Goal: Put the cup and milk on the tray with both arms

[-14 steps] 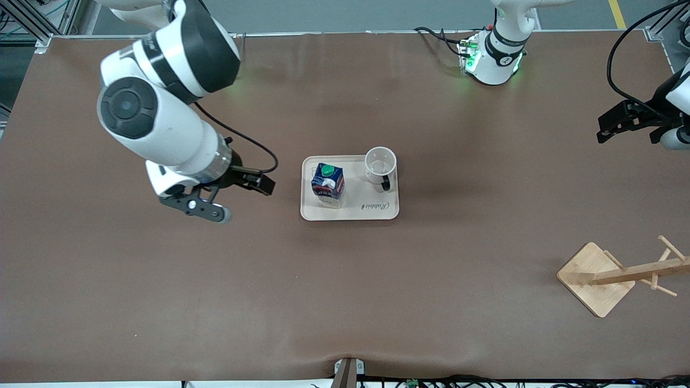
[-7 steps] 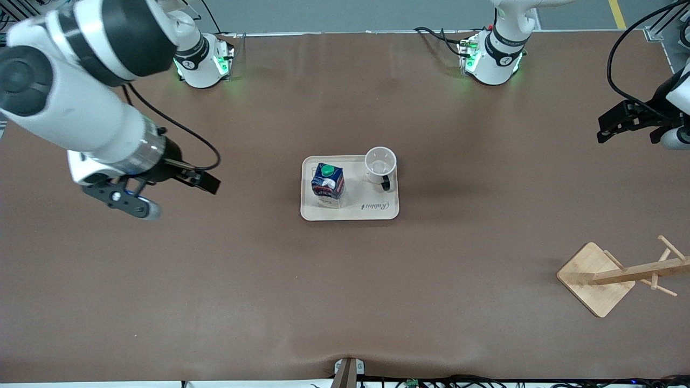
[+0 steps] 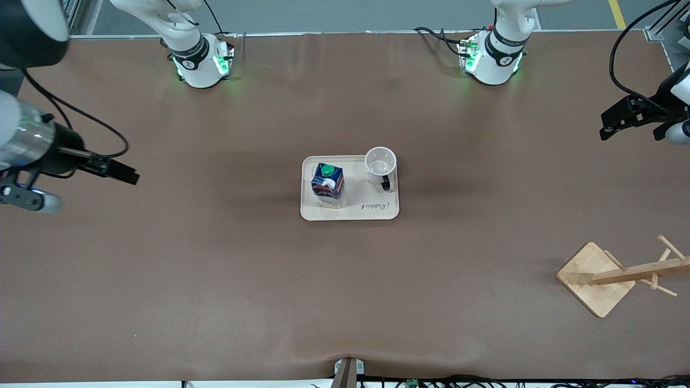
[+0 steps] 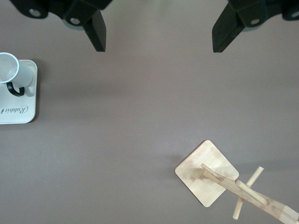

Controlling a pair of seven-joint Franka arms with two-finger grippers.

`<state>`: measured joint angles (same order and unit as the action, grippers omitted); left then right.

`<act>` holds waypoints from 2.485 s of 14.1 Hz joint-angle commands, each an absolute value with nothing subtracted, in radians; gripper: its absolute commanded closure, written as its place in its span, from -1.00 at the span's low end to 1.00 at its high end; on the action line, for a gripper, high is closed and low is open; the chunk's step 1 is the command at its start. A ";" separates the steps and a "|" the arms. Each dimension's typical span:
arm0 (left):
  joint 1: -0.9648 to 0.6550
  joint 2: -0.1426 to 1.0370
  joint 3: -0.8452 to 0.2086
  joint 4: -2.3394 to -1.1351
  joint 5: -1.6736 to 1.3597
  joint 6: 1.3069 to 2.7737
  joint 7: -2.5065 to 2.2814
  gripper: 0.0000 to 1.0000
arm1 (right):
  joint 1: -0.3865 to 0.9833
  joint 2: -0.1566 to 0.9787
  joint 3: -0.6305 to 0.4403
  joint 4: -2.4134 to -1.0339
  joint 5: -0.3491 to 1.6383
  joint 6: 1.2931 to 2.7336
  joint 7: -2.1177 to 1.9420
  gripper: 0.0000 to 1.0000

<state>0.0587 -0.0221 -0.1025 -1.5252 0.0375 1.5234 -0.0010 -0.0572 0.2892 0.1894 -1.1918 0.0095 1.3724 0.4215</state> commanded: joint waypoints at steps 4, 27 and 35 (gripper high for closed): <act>0.063 -0.084 -0.101 -1.583 0.018 1.529 -0.003 -1.00 | -0.042 0.126 0.157 -1.368 -0.029 1.394 0.341 -1.00; 0.055 -0.074 -0.109 -1.548 -0.003 1.516 0.000 -1.00 | -0.052 -0.072 0.046 -1.615 -0.017 1.494 0.034 -1.00; 0.055 -0.075 -0.109 -1.546 -0.003 1.506 0.002 -1.00 | -0.052 -0.072 0.046 -1.615 -0.015 1.494 0.034 -1.00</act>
<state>0.0527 -0.0737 -0.1077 -1.5598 0.0123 1.5237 0.0000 -0.0371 -0.0452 0.0363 -1.5878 -0.0084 1.4817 0.0501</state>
